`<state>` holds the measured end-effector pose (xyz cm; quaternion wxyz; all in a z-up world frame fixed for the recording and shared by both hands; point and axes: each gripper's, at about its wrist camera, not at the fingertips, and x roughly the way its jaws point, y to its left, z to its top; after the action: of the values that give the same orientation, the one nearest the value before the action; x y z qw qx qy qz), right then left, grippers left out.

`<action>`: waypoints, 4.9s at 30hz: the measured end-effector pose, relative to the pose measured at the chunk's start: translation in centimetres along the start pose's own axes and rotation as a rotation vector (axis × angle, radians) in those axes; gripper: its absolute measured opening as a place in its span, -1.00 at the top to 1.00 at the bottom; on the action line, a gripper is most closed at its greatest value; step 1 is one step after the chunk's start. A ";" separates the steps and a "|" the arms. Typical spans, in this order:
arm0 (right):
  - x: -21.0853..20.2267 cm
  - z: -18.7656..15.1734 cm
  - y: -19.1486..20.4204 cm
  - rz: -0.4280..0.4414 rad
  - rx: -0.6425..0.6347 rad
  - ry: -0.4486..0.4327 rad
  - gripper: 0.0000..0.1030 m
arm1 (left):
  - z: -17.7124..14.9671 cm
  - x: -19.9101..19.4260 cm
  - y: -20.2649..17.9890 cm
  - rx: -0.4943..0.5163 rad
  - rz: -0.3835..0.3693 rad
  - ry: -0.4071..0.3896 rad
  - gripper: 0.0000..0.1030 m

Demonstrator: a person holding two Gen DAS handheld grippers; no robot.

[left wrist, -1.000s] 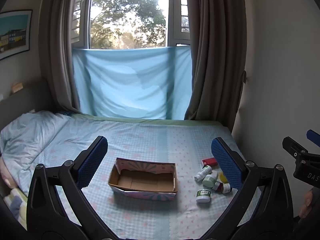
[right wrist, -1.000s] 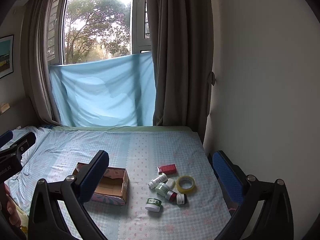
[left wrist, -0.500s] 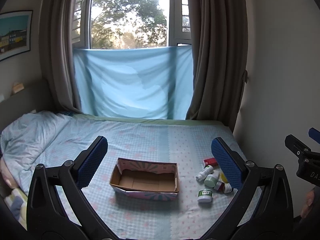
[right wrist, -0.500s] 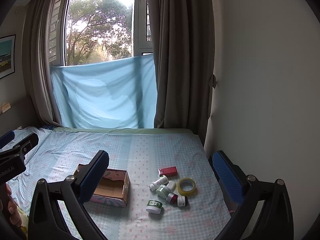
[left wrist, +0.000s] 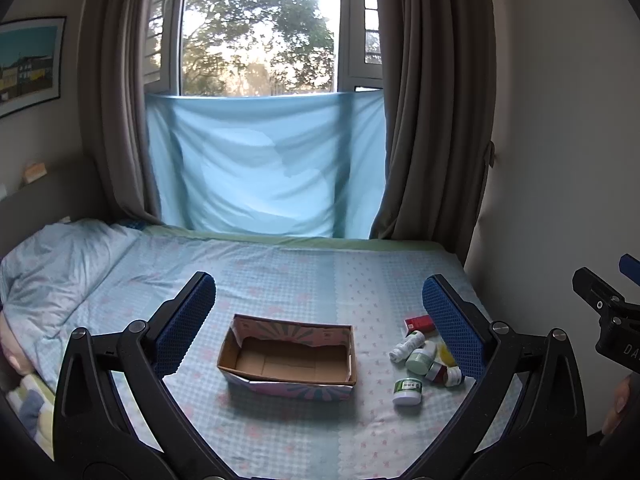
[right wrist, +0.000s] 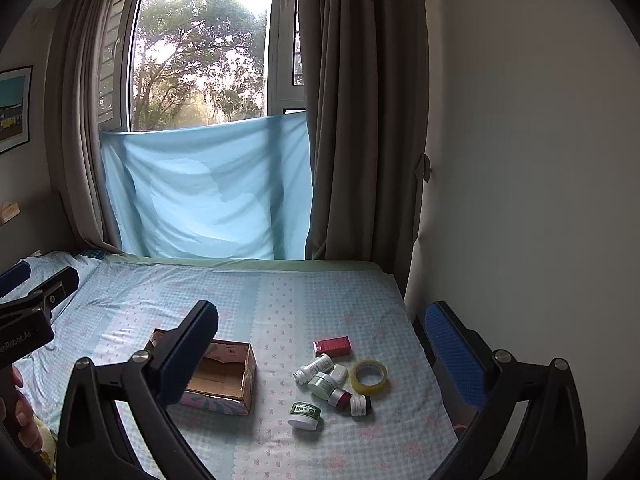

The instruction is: Organize rigid objects

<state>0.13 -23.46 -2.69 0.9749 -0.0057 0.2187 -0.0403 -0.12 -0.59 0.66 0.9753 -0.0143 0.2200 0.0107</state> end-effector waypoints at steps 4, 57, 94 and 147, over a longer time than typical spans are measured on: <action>0.2 0.0 0.0 0.002 0.001 -0.001 -1.00 | 0.0 0.1 0.1 0.003 0.000 0.000 -0.99; 44.4 -25.9 -12.8 -0.141 0.362 0.786 -1.00 | -25.4 56.2 -28.0 0.701 -0.390 1.146 -0.82; 46.6 -26.4 -12.1 -0.138 0.231 0.843 -0.84 | -29.7 56.9 -29.7 0.702 -0.410 1.252 0.05; 27.1 -7.2 24.4 0.149 0.121 0.721 -0.84 | -10.2 38.6 18.9 0.313 -0.374 0.955 0.07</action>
<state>23.31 -1.30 -21.47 0.8342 0.0825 0.5449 0.0187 29.83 18.55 -25.57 0.7424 0.0890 0.6319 -0.2041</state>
